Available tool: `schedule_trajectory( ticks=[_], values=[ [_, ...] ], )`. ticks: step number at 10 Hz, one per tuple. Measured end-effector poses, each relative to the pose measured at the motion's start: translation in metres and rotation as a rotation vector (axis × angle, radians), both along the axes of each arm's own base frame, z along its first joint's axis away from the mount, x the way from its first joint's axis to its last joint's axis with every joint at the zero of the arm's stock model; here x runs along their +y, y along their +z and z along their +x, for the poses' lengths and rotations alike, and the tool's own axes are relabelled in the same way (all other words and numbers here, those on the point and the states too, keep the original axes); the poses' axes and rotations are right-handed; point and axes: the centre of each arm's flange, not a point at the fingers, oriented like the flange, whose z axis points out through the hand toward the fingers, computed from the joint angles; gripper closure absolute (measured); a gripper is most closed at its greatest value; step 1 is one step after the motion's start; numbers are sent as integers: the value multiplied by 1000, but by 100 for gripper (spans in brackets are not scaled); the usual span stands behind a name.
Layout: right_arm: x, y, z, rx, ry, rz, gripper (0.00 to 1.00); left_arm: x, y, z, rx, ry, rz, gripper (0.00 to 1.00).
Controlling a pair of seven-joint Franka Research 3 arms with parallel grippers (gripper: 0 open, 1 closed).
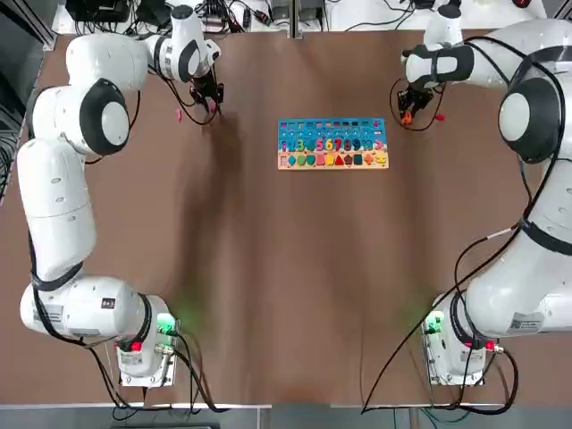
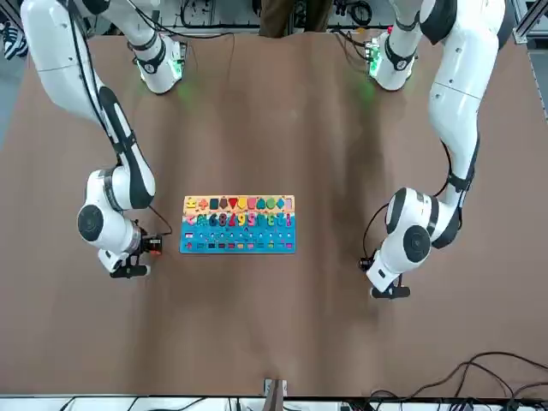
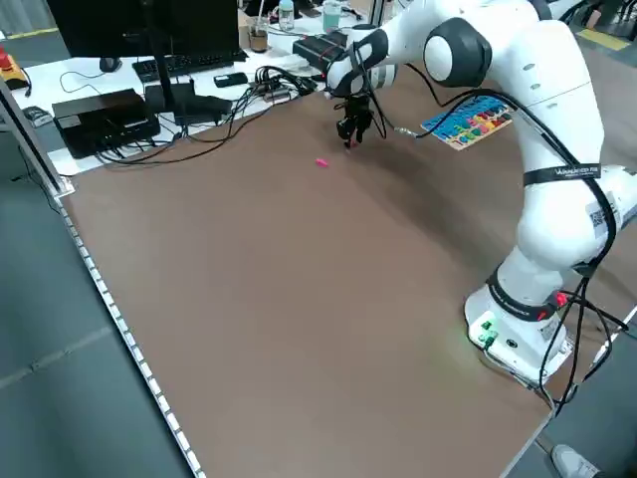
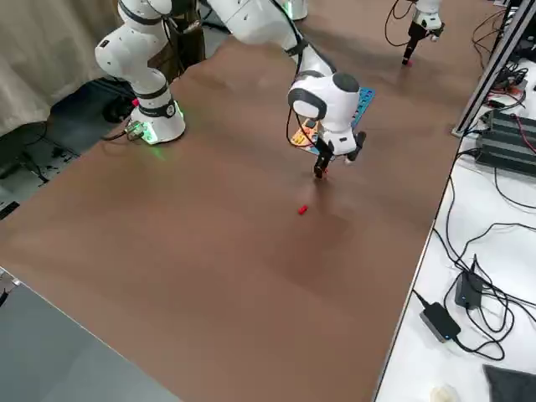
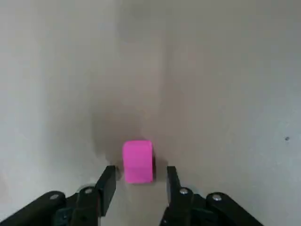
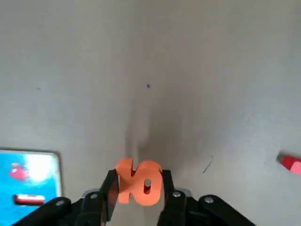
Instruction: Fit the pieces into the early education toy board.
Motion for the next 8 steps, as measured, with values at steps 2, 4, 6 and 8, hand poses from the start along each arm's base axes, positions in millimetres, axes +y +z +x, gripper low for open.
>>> schedule_trajectory(
  ticks=[2, 4, 6, 8],
  values=[
    [8, 16, 0, -6, 3, -1, 58, 1, 2, 2, -4, 2, -1, 51],
    [24, 22, -5, -3, 2, -2, 58, 1, 3, 2, -6, 3, -1, 53],
    [44, 22, -18, 1, 0, -6, 58, 2, 2, 2, -6, 2, -1, 53],
    [59, 19, -31, -4, -19, -9, 58, 2, 3, 3, -9, -10, -2, 53]
  ],
)
